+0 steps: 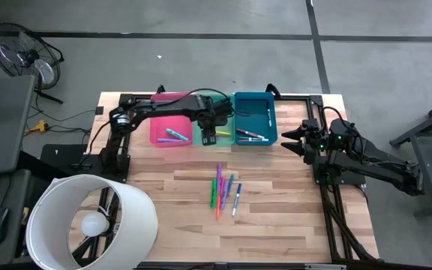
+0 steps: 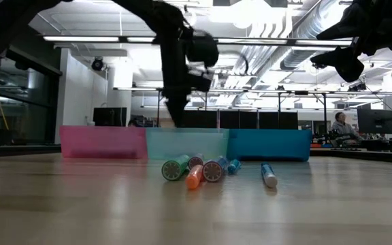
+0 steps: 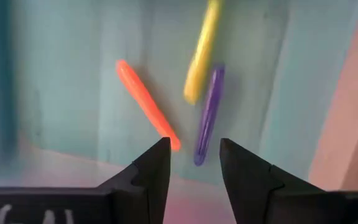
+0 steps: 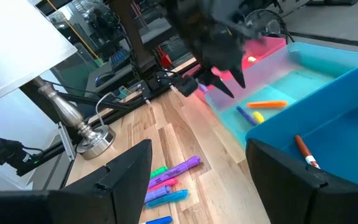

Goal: Pick & Place Markers
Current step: Put the green marker into the red bin

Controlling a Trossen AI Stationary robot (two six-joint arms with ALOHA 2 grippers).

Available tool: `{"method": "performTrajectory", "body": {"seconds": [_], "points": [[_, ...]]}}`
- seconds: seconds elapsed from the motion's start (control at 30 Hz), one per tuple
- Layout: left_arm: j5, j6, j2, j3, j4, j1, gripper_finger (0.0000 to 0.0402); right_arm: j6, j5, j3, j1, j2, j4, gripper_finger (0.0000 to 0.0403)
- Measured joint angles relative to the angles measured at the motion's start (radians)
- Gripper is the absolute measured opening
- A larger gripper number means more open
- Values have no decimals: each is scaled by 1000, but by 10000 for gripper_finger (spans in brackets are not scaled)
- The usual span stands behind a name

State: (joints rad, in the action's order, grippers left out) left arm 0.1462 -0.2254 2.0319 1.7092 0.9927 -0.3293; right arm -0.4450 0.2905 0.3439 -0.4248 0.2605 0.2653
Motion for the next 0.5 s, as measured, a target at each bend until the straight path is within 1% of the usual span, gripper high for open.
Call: {"method": "performTrajectory", "body": {"seconds": [0.1, 0.2, 0.27, 0.4, 0.5], "points": [[-7, 135, -43, -4, 29, 17, 135, 0, 0, 0, 0, 0, 0, 250], [-31, 299, -73, 2, 15, 38, 135, 0, 0, 0, 0, 0, 0, 250], [-57, 402, -91, -3, 59, 54, 135, 0, 0, 0, 0, 0, 0, 250], [-88, 572, -96, -1, 78, 93, 136, 0, 0, 0, 0, 1, 0, 250], [-88, 676, -95, -2, 102, 124, 136, 0, 0, 0, 0, 1, 0, 250]]}}
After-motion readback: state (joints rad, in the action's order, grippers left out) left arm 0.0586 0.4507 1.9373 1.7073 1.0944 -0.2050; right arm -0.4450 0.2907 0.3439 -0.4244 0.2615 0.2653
